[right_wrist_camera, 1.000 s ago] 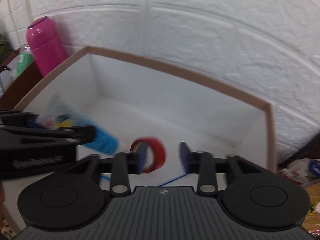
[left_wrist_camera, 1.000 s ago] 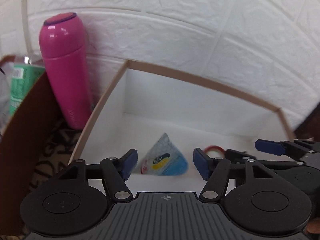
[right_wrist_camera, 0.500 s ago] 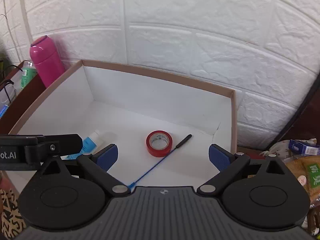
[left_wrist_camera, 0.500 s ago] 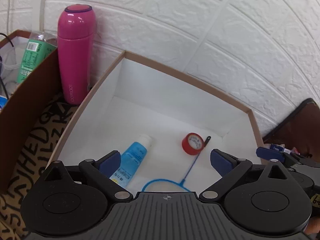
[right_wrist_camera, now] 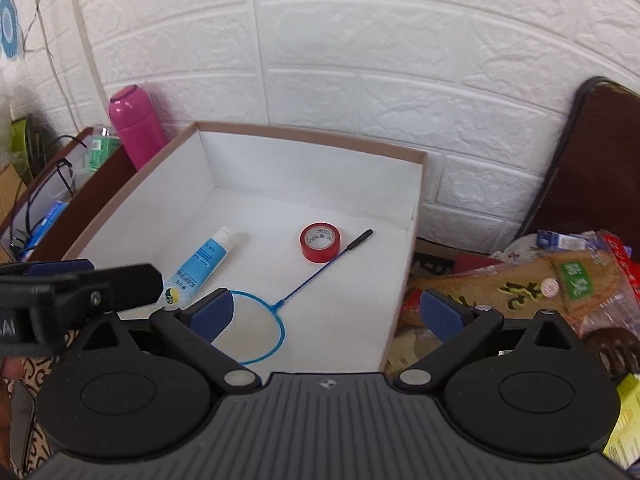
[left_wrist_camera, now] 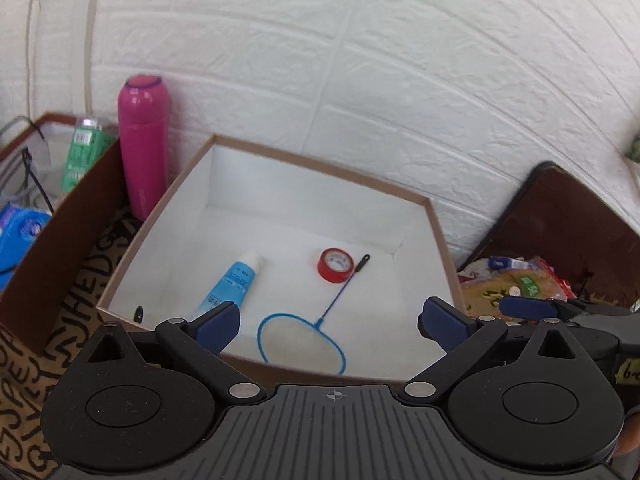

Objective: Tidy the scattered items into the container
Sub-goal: 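Withdraw both tools from the box toward the remaining pile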

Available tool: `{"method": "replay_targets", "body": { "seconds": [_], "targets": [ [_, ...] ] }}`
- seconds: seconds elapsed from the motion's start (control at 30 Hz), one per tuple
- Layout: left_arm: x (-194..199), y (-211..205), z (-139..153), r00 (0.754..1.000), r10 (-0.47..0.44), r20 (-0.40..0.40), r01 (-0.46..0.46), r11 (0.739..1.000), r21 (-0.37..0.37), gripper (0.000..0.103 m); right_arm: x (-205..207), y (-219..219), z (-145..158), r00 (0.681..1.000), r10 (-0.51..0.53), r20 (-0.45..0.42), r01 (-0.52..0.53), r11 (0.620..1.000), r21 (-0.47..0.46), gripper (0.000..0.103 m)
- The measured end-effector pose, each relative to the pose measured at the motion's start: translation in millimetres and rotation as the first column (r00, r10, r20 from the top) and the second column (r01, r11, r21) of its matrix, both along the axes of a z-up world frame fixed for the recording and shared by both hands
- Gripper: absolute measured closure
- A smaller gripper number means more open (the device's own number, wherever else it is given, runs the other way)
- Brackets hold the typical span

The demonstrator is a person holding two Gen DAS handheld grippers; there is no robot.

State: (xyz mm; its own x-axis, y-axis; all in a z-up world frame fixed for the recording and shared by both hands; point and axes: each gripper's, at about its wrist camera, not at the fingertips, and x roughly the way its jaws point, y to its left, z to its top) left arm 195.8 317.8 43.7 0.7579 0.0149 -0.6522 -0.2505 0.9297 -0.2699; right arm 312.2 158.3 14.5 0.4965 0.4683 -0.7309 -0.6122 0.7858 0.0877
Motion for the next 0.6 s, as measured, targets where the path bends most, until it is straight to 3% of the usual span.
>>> {"method": "replay_targets", "body": {
  "seconds": [0.1, 0.33, 0.6],
  "targets": [
    [-22, -21, 6, 0.999, -0.009, 0.039, 0.007, 0.999, 0.04, 0.0, -15, -21, 5, 1.0, 0.004, 0.028, -0.004, 1.0, 0.021, 0.003],
    [-76, -68, 1, 0.995, -0.038, 0.097, 0.032, 0.998, 0.061, 0.0, -75, -70, 7, 0.974, -0.006, 0.226, 0.005, 1.0, 0.005, 0.003],
    [-147, -133, -13, 0.976, -0.123, 0.182, 0.1, 0.987, 0.129, 0.0, -147, -145, -14, 0.955, -0.106, 0.279, 0.072, 0.989, 0.128, 0.003]
  ]
}}
